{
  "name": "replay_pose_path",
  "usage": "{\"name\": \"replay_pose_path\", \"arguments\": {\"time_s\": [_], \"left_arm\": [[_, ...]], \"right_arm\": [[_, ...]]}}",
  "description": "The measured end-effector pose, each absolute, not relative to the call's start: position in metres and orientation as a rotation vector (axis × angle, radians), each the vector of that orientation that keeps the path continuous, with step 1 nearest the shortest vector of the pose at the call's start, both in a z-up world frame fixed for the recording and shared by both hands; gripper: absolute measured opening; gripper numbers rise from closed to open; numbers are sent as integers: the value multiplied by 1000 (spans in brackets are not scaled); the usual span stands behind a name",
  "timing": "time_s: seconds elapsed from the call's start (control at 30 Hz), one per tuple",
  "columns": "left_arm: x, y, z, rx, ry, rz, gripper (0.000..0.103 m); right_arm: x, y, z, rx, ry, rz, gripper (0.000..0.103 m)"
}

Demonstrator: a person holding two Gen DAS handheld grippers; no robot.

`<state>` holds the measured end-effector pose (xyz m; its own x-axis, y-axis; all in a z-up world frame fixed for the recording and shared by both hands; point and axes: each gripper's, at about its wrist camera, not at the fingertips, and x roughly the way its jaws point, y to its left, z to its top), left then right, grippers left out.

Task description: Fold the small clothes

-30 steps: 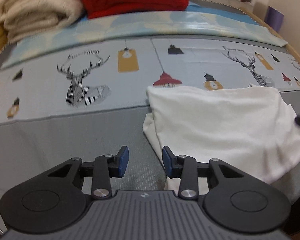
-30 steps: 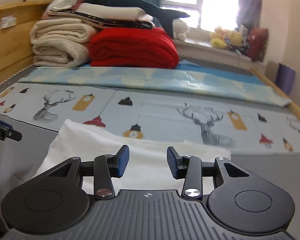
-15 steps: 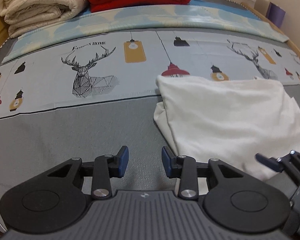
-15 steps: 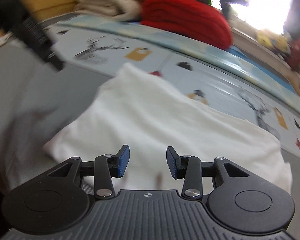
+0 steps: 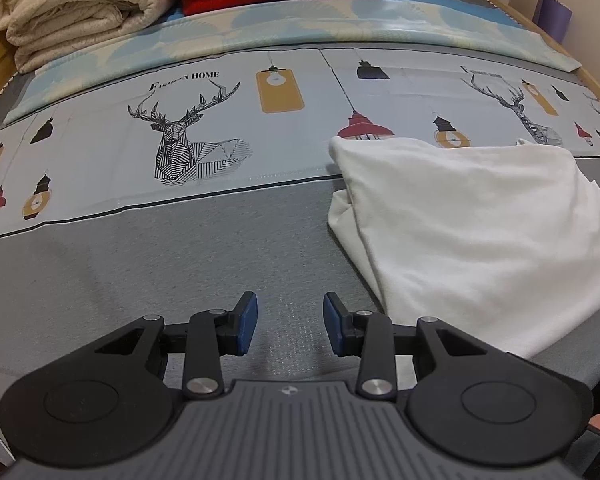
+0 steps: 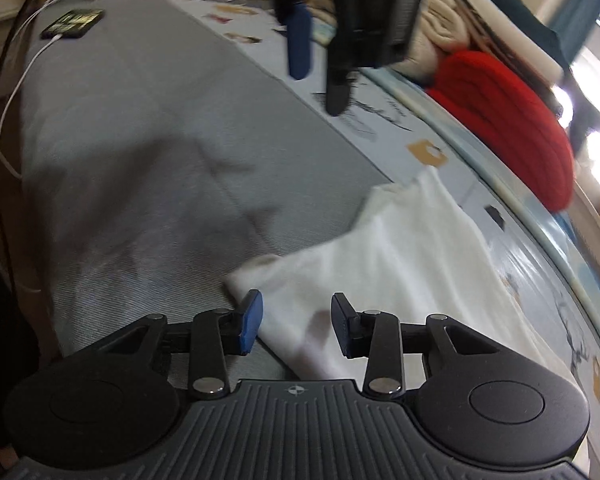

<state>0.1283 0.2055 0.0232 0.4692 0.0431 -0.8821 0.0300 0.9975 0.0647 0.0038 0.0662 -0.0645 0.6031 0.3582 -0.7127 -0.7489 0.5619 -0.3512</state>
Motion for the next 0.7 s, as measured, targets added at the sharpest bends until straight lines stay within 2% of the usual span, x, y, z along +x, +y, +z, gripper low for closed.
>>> {"name": "replay_pose_path", "arguments": {"time_s": [0.27, 0.43, 0.6, 0.67, 0.7], "left_arm": [[134, 208, 23, 70, 1080, 12, 41], [136, 203, 21, 83, 1082, 4, 41], [136, 204, 20, 88, 1088, 3, 41], [138, 204, 20, 85, 1090, 7, 41], [139, 204, 20, 82, 1090, 10, 41]], "right_arm": [[4, 67, -55, -674, 625, 728, 40], [0, 73, -59, -689, 658, 791, 48], [-5, 79, -66, -727, 654, 806, 47], [0, 79, -67, -716, 668, 784, 45], [3, 78, -67, -704, 684, 776, 38]]}}
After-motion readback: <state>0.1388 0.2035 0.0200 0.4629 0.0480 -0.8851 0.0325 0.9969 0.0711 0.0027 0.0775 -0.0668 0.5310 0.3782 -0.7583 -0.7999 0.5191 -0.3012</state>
